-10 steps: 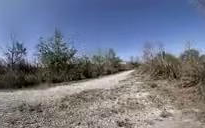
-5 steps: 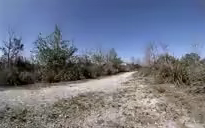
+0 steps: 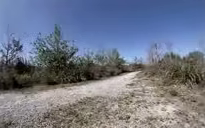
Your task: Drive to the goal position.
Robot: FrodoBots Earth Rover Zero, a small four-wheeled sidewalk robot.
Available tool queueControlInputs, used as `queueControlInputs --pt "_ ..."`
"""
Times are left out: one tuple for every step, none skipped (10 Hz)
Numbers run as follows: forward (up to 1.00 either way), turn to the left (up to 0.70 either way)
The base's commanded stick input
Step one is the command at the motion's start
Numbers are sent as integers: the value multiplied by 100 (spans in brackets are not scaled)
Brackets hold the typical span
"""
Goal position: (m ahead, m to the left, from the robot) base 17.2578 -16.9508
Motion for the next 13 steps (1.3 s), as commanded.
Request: queueControlInputs --pt "70 0" --pt "70 0" --pt "70 0" --pt "70 0" --pt "70 0" --pt "70 0" --pt "70 0" --pt "70 0" --pt "70 0" --pt "70 0" --pt "70 0" --pt "70 -21" --pt "70 -35"
